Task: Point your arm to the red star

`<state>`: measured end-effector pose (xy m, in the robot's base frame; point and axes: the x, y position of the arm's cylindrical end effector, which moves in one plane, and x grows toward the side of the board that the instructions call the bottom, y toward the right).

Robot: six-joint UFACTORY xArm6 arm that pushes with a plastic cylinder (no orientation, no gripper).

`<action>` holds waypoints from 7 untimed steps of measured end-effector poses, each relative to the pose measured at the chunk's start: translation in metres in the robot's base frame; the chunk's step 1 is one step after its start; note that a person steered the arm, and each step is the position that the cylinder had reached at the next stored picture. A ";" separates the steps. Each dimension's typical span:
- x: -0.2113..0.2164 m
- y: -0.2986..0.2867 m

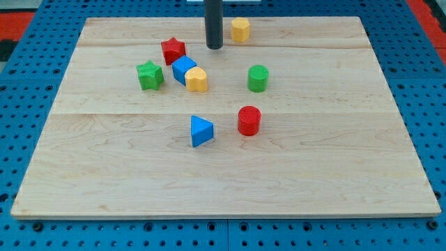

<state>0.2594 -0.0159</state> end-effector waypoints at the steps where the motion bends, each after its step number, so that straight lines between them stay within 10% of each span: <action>1: -0.014 -0.002; 7: -0.019 -0.062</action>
